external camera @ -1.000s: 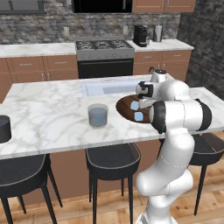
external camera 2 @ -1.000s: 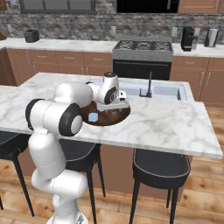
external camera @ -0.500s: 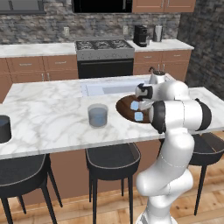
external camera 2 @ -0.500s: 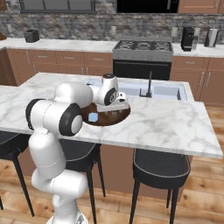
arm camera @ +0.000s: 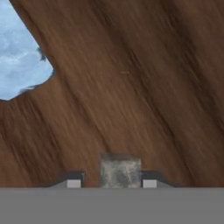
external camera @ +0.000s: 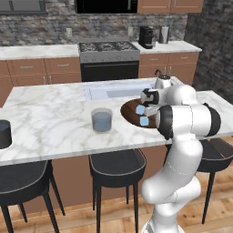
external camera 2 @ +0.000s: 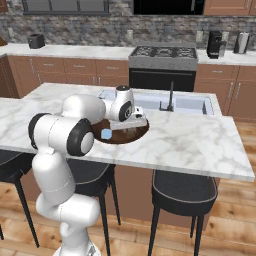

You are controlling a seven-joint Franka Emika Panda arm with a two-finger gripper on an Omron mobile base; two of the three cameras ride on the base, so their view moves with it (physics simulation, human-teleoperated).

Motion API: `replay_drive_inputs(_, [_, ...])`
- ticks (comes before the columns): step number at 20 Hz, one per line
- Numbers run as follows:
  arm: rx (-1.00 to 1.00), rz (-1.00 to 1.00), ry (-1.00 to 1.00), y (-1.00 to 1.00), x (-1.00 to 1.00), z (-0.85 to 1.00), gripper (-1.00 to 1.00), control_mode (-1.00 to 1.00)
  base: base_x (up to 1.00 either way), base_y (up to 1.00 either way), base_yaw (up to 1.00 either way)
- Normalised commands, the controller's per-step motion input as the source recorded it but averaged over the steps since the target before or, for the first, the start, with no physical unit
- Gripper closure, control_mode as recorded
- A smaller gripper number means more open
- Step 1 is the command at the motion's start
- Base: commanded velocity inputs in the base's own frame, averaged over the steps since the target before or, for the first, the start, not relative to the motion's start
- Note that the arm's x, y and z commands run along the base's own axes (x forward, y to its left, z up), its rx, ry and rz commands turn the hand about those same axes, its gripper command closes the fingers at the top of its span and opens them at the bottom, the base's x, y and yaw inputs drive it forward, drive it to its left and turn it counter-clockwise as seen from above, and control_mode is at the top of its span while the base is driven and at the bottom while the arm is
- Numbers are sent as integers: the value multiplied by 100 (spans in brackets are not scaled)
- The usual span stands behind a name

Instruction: There are four ice cubes in the ice bowl. Place two ice cubes in each glass of water.

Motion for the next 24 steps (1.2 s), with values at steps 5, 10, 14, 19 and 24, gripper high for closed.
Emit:
replay_drive_inputs(5, [0, 0, 0, 0, -1, 1, 100, -100, 0, 0, 0])
replay_drive_inputs(10, [0, -1, -3, 0, 0, 55, 100, -100, 0, 0, 0])
replay_drive_inputs(14, [0, 0, -7, 13, -3, 100, 100, -100, 0, 0, 0])
replay_drive_inputs(19, [0, 0, -1, 67, -15, 99, 100, -100, 0, 0, 0])
replay_drive_inputs(24, [1, 0, 0, 99, -16, 68, 100, -100, 0, 0, 0])
